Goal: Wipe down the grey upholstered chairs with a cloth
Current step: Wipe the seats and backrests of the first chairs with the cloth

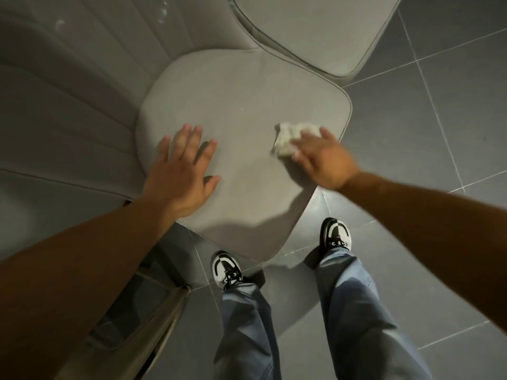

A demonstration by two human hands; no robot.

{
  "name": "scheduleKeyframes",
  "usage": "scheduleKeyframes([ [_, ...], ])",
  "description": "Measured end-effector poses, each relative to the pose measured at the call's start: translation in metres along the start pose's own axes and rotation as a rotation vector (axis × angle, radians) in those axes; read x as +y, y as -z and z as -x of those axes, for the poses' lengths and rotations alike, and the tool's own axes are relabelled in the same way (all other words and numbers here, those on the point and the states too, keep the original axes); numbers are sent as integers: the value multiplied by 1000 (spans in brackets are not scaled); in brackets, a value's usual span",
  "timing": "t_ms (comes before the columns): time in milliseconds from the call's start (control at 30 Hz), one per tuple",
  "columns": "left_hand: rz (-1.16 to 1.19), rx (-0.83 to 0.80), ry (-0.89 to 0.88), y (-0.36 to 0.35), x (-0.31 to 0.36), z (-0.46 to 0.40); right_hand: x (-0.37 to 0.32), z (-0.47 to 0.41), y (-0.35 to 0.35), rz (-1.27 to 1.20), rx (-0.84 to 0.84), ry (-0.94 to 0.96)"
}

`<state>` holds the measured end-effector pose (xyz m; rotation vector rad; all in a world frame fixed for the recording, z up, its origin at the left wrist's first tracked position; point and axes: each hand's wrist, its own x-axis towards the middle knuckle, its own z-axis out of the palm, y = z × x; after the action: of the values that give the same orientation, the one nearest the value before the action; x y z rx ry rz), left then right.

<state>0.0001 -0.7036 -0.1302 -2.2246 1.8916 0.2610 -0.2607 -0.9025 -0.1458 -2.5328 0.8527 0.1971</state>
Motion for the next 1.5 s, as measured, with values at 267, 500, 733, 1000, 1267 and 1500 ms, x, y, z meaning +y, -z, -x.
scheduleKeyframes([
  [267,-65,-184,85,-15,5,2,-109,143,-79,-333,-133,118],
  [500,-219,-126,164,53,-34,33,-100,66,-11,-837,298,-484],
  [733,-422,136,172,189,-138,98,-119,-26,41,-1113,475,-499],
  [1000,-588,274,227,276,-238,103,-277,-81,77,-1303,505,-328],
  [1267,-318,606,68,256,-260,94,-399,-137,115,-1248,626,11],
  [1500,-110,780,50,243,-259,87,-446,-158,84,-838,698,376],
])
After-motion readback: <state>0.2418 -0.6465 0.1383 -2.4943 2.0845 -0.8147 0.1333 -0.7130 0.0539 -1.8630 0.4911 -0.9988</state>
